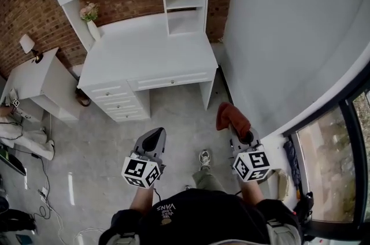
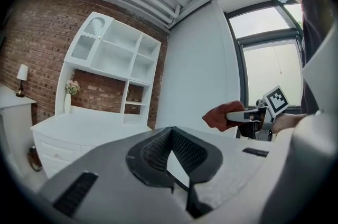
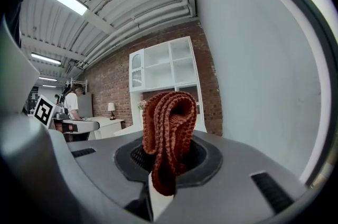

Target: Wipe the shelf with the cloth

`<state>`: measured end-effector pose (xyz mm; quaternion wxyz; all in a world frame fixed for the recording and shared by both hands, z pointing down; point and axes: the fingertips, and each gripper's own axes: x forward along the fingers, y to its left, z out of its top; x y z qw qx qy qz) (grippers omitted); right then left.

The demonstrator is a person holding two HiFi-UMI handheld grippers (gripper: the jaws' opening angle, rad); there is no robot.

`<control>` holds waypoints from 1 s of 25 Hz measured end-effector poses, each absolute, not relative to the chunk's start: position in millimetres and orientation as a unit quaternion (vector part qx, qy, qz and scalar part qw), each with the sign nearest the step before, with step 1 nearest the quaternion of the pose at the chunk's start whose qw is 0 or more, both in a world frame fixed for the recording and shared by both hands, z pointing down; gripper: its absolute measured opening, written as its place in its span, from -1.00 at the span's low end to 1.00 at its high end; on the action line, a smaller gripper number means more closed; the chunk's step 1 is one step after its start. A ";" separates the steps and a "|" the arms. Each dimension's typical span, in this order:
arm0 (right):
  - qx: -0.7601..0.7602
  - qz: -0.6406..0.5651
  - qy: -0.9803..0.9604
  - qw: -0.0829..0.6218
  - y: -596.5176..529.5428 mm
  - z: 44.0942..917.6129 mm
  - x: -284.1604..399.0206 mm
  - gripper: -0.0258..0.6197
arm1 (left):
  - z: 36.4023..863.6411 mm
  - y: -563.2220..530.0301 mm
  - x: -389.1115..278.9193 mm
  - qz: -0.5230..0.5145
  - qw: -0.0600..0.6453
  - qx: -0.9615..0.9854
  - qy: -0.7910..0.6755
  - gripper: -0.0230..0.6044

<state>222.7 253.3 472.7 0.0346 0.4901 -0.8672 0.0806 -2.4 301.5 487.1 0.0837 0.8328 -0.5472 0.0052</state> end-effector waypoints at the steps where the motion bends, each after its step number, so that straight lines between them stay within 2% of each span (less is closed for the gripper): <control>1: 0.488 0.080 -0.868 0.033 242.6 473.1 221.1 -0.72 | 487.2 292.5 -3.5 0.005 0.082 0.832 -0.548 -0.91; 25: 0.404 0.066 -0.912 0.034 -44.8 464.5 201.3 -0.72 | 476.6 38.7 -3.4 0.000 0.065 0.786 -0.614 -0.91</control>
